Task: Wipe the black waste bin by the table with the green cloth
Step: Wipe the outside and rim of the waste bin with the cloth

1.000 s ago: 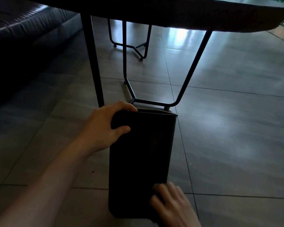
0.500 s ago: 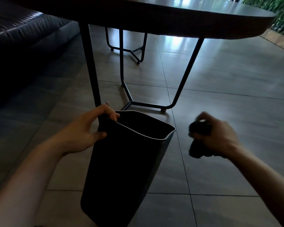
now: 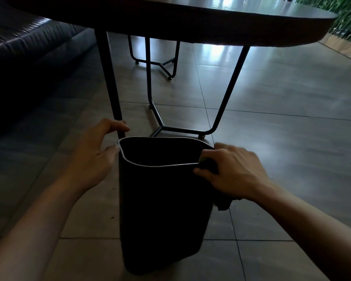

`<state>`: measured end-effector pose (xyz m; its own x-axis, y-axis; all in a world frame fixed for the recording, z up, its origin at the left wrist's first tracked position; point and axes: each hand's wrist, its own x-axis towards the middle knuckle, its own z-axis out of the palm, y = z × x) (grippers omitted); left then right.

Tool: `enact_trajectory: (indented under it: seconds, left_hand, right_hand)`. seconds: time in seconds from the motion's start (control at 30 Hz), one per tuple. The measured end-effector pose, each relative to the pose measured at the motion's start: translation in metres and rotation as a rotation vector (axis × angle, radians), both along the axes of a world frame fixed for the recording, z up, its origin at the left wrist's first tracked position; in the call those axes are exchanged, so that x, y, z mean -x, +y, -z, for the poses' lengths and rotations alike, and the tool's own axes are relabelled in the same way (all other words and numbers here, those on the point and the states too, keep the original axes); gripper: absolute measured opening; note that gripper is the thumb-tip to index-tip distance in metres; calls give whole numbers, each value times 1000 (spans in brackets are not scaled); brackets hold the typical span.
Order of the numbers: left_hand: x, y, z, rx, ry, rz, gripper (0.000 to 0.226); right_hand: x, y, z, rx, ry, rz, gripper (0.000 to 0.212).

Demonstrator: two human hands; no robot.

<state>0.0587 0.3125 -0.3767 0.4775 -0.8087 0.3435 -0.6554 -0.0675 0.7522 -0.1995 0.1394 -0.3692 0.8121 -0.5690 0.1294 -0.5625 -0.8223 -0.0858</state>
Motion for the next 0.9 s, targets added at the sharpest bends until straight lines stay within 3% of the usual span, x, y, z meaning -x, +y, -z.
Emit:
enact_trajectory:
  seconds: [0.1,0.23,0.33,0.6,0.77,0.9]
  left_hand:
    - [19,-9,0,0,-4,101,24]
    - [40,-21,16,-216,-105,318,57]
    - [42,-29,31,-321,-317,284,55]
    - [41,-39,40,-293,-262,239,47]
    - [41,-40,40,-236,-212,266,47]
    - [41,-40,41,-248,-189,265,46]
  right_hand:
    - [-11,5,-12,62,75,83,39]
    - [-15,6,-16,59,120,159,38]
    - [-13,10,-10,82,96,148,37]
    - [12,42,43,139,-459,-150,44]
    - [2,80,129,328,-206,-210,44]
    - [48,111,197,389,106,-644,41]
